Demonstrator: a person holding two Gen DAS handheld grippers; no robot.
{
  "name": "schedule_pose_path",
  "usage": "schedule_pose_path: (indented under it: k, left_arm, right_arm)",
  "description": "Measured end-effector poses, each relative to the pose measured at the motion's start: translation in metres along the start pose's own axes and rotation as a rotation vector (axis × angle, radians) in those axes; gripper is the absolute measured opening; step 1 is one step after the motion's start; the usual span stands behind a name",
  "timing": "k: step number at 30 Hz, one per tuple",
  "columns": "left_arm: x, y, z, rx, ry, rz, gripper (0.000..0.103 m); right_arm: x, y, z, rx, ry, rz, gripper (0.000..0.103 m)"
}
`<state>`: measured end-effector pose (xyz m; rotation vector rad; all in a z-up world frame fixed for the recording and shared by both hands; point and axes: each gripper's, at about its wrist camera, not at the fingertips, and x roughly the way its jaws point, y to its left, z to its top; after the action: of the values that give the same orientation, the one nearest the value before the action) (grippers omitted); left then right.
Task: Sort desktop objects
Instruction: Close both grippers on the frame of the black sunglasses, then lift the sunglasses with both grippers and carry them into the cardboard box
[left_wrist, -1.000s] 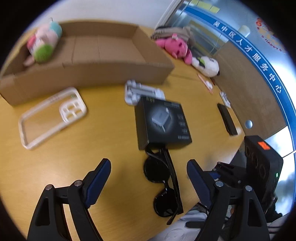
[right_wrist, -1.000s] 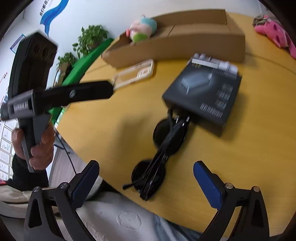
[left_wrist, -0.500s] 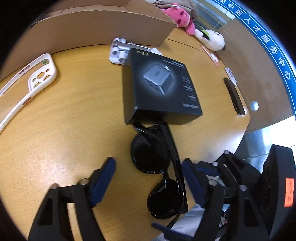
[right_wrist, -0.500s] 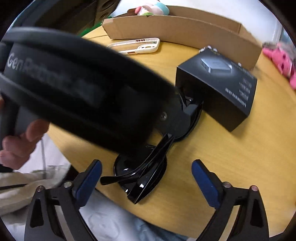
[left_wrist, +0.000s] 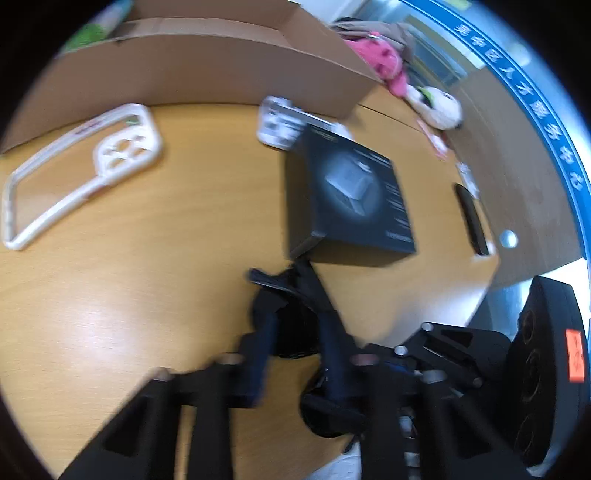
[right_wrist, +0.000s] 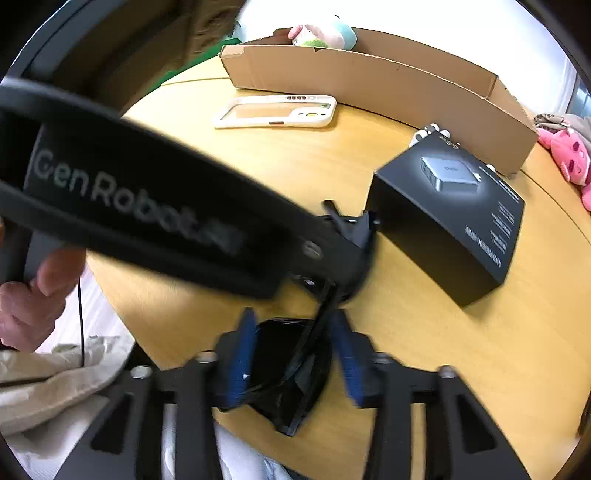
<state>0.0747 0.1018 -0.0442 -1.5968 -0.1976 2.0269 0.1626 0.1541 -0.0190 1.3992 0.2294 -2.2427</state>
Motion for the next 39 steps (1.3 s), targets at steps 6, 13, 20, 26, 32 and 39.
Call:
schedule_pose_path:
  k: [6,13,20,26,32,39]
  left_arm:
    - [0.002,0.021,0.001,-0.061,0.017,-0.012,0.008]
    - [0.001,0.039,0.002,-0.133,0.025,-0.113,0.016]
    - [0.014,0.04,0.006,-0.187,0.014,-0.171,0.0]
    - [0.004,0.033,0.011,-0.141,-0.002,-0.142,0.0]
    - [-0.01,0.027,0.025,-0.117,-0.044,-0.156,0.0]
    - [-0.057,0.021,0.072,-0.034,-0.154,-0.145,0.0]
  right_arm:
    - [0.006,0.007,0.013,0.009,0.008,0.043,0.034]
    - [0.009,-0.021,0.022,0.131,-0.003,0.166,0.032]
    - [0.013,-0.032,0.034,0.154,-0.018,0.188,0.031]
    - [0.01,-0.039,0.045,0.141,-0.039,0.159,0.016]
    - [-0.001,-0.044,0.06,0.166,-0.079,0.157,0.014]
    - [-0.037,-0.052,0.105,0.15,-0.189,0.11,0.014]
